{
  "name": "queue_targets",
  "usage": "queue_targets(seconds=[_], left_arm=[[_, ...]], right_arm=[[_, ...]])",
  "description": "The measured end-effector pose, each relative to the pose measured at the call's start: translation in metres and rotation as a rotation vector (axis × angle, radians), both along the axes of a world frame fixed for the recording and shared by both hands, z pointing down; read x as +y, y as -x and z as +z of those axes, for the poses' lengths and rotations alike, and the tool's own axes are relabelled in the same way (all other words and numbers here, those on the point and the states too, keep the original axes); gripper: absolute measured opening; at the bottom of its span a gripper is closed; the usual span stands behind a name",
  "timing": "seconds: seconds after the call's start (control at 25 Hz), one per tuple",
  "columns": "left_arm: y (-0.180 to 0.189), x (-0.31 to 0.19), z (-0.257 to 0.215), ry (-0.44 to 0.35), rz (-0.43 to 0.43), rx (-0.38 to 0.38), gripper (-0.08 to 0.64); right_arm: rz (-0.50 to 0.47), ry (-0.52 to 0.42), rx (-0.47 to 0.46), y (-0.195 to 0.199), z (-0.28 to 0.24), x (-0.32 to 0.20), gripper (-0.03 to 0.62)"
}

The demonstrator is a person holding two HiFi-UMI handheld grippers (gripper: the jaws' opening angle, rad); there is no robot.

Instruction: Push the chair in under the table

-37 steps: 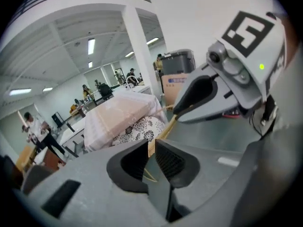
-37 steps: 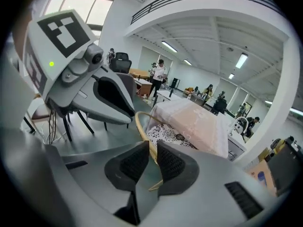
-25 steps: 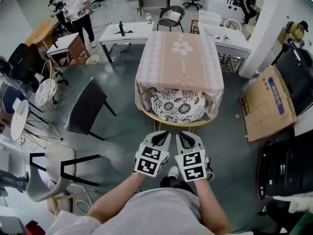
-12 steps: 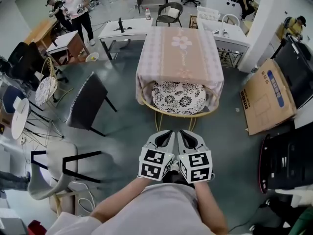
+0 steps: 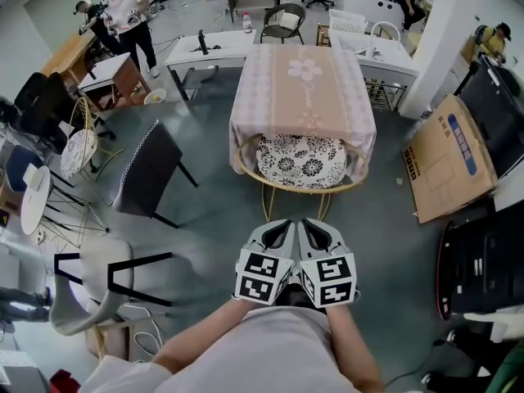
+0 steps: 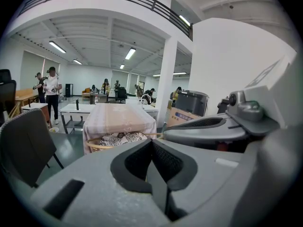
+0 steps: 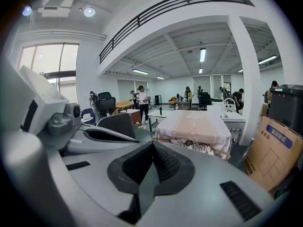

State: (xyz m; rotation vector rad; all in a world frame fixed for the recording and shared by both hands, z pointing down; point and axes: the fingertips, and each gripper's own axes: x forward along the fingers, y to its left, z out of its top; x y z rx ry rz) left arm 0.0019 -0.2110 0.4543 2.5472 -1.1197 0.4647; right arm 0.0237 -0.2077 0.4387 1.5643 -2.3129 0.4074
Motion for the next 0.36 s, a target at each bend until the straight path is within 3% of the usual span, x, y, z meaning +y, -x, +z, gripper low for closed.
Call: queue_targets(seconds=[0.36], left_arm=[[0.0013, 0.0000, -0.0011, -0.002, -0.003, 0.009, 0.005]], right_arm=[[0.005, 0.005, 0.006, -0.0010, 0.0031, 0.0011, 0.003]])
